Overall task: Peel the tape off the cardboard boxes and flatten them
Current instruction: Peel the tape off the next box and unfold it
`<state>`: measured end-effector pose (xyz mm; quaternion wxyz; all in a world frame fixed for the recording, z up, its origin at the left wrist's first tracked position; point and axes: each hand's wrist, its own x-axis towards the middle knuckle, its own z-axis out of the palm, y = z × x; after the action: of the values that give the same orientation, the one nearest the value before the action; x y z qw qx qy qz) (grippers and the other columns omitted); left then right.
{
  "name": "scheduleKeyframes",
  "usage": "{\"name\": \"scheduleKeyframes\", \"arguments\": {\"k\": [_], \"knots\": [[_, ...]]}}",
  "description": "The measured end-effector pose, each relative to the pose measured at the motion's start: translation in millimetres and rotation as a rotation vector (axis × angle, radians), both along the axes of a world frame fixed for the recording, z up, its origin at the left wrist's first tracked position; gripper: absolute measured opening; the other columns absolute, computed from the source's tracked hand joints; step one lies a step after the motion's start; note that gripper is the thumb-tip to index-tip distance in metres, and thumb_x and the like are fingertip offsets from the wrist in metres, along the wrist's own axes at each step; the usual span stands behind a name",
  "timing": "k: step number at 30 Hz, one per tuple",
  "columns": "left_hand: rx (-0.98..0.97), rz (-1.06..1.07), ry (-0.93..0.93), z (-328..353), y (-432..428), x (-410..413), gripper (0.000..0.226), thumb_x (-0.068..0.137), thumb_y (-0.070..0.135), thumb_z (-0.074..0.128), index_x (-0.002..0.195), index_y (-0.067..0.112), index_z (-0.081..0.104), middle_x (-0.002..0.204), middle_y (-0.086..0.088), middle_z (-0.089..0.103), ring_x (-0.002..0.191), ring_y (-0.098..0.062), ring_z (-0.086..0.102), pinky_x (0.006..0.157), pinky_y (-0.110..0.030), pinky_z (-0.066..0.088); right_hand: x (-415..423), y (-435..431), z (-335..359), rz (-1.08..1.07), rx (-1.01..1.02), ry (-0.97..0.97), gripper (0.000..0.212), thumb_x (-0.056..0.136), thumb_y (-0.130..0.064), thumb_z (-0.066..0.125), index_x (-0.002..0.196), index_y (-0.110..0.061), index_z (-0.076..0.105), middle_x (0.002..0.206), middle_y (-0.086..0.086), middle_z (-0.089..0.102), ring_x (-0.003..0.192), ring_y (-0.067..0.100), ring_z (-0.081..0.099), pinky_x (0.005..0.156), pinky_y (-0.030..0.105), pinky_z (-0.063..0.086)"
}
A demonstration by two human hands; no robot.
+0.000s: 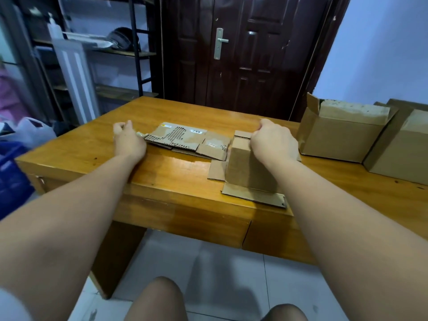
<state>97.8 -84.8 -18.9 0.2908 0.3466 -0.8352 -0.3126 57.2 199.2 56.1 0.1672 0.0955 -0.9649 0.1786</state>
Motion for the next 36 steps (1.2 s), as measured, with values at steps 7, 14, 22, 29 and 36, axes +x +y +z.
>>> {"name": "scheduleKeyframes", "arguments": {"k": [7, 14, 22, 29, 36], "knots": [[-0.252, -0.149, -0.386, -7, -7, -14, 0.051, 0.097, 0.008, 0.035, 0.147, 0.018, 0.036, 0.159, -0.008, 0.017, 0.146, -0.03, 0.015, 0.116, -0.045, 0.02, 0, 2, 2, 0.003, 0.003, -0.02, 0.028, 0.098, -0.022, 0.042, 0.122, -0.016, 0.055, 0.115, 0.011, 0.062, 0.105, 0.031, 0.057, 0.091, 0.047, 0.051], [-0.283, -0.056, -0.314, -8, 1, -15, 0.031, 0.093, -0.001, 0.037, 0.123, 0.003, 0.047, 0.129, -0.021, 0.031, 0.116, -0.041, 0.038, 0.098, -0.047, 0.039, 1, 3, 2, 0.013, 0.015, -0.009, 0.027, 0.098, -0.023, 0.044, 0.121, -0.016, 0.054, 0.113, 0.011, 0.063, 0.103, 0.03, 0.057, 0.09, 0.046, 0.051], [-0.254, -0.036, -0.188, -3, -1, -11, 0.032, 0.094, 0.021, 0.059, 0.113, -0.005, 0.064, 0.114, -0.027, 0.062, 0.111, -0.041, 0.053, 0.091, -0.042, 0.043, 2, 3, 1, 0.013, 0.022, -0.003, 0.028, 0.098, -0.022, 0.042, 0.124, -0.016, 0.053, 0.116, 0.011, 0.062, 0.106, 0.03, 0.056, 0.091, 0.046, 0.051], [-0.166, 0.078, -0.029, -6, 2, -3, 0.047, 0.098, 0.044, 0.045, 0.091, 0.002, 0.065, 0.089, -0.019, 0.065, 0.085, -0.037, 0.06, 0.074, -0.042, 0.051, 1, 3, 1, 0.014, 0.043, -0.006, 0.029, 0.098, -0.022, 0.043, 0.125, -0.016, 0.052, 0.117, 0.011, 0.061, 0.108, 0.03, 0.055, 0.091, 0.045, 0.05], [-0.172, 0.033, 0.008, -9, 1, -1, 0.02, 0.097, 0.01, 0.048, 0.112, 0.002, 0.06, 0.129, -0.018, 0.036, 0.109, -0.034, 0.048, 0.096, -0.04, 0.041, 0, 4, 0, 0.027, 0.036, 0.003, 0.03, 0.099, -0.023, 0.043, 0.126, -0.015, 0.052, 0.119, 0.011, 0.061, 0.109, 0.03, 0.055, 0.093, 0.046, 0.05]]}}
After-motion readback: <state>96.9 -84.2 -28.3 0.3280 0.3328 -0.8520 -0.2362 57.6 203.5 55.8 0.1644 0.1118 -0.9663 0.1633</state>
